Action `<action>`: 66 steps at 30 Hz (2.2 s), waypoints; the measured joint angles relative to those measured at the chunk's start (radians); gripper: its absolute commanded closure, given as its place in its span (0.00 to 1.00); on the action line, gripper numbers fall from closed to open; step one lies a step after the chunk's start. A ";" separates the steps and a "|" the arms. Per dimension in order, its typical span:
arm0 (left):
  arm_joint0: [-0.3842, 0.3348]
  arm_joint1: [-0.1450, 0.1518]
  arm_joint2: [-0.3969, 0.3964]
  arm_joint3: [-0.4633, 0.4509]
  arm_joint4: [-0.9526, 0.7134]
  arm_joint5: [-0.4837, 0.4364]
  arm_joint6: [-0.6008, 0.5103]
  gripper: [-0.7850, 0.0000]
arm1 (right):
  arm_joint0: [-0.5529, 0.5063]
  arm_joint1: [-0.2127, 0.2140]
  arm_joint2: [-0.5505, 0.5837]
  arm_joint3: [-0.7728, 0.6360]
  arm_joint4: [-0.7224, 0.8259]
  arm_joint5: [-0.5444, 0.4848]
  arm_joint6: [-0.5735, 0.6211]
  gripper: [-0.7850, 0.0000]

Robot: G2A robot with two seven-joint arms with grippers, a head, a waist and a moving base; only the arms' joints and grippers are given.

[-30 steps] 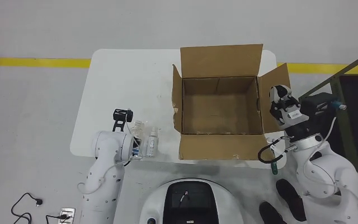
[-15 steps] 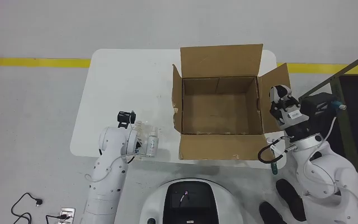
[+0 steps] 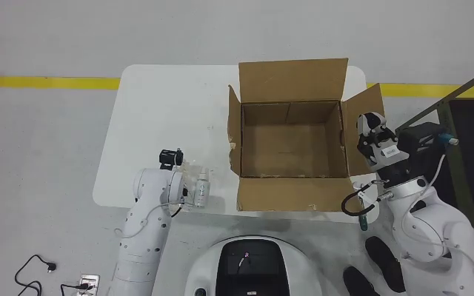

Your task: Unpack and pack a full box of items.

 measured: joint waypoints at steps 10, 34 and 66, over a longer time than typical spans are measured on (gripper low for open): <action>-0.003 0.005 -0.055 -0.186 -0.094 0.007 -0.001 1.00 | 0.000 0.000 0.000 0.000 0.000 0.000 0.000 1.00; -0.341 0.024 -0.108 -0.434 -0.464 0.117 -0.001 1.00 | 0.000 0.000 0.000 0.000 0.000 0.000 0.000 1.00; -0.507 -0.014 0.221 -0.302 -0.891 0.235 0.138 1.00 | -0.029 0.005 0.333 0.050 0.040 0.208 -0.045 1.00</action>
